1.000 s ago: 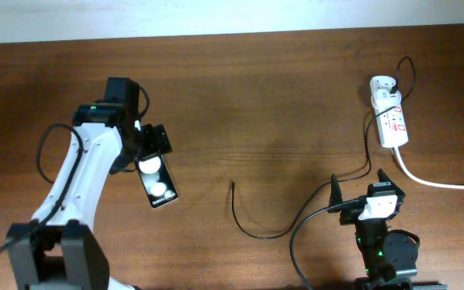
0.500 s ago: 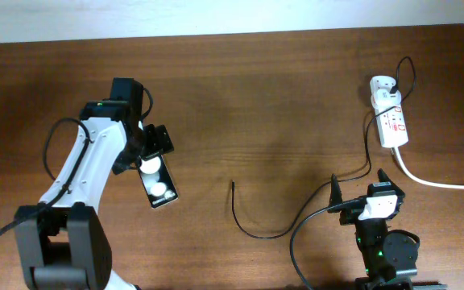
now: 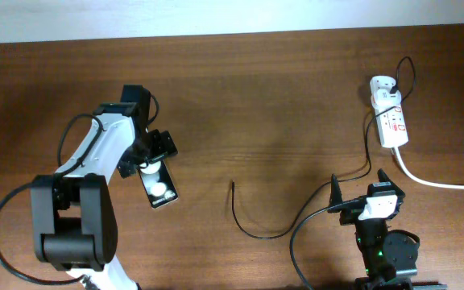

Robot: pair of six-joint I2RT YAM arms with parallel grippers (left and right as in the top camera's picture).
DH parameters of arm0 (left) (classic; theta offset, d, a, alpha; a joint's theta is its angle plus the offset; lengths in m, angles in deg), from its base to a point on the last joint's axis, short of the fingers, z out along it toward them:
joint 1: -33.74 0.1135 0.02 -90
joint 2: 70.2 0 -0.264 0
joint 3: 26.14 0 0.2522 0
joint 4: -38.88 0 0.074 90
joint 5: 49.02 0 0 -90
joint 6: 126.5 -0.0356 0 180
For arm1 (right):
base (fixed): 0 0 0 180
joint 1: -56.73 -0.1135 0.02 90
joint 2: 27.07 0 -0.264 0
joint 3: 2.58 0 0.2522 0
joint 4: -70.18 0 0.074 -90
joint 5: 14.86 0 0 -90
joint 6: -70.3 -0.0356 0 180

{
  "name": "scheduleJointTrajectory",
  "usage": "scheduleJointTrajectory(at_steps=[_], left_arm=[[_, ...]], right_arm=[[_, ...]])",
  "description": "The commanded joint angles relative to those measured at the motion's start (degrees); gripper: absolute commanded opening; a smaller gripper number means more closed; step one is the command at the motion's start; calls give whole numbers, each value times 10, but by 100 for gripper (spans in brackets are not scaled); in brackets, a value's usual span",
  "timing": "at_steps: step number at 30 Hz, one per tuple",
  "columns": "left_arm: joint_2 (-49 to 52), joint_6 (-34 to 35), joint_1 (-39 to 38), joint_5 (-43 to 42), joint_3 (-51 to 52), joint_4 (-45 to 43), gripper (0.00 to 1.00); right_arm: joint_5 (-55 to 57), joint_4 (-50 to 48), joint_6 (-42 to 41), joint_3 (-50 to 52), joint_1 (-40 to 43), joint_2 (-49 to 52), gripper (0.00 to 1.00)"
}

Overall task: Plug charger to phone and switch on socket
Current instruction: 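Move the left gripper down over the black smartphone, then close the left gripper on the smartphone's sides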

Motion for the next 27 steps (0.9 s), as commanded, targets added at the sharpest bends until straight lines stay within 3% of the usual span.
scheduleJointTrajectory(at_steps=[1, 27], left_arm=[[7, 7, 3, 6, 17, -4, 99], [7, 23, 3, 0, 64, -42, 99]], right_arm=[[9, 3, -2, 3, -3, -4, 99], [9, 3, -2, 3, -3, -4, 99]])
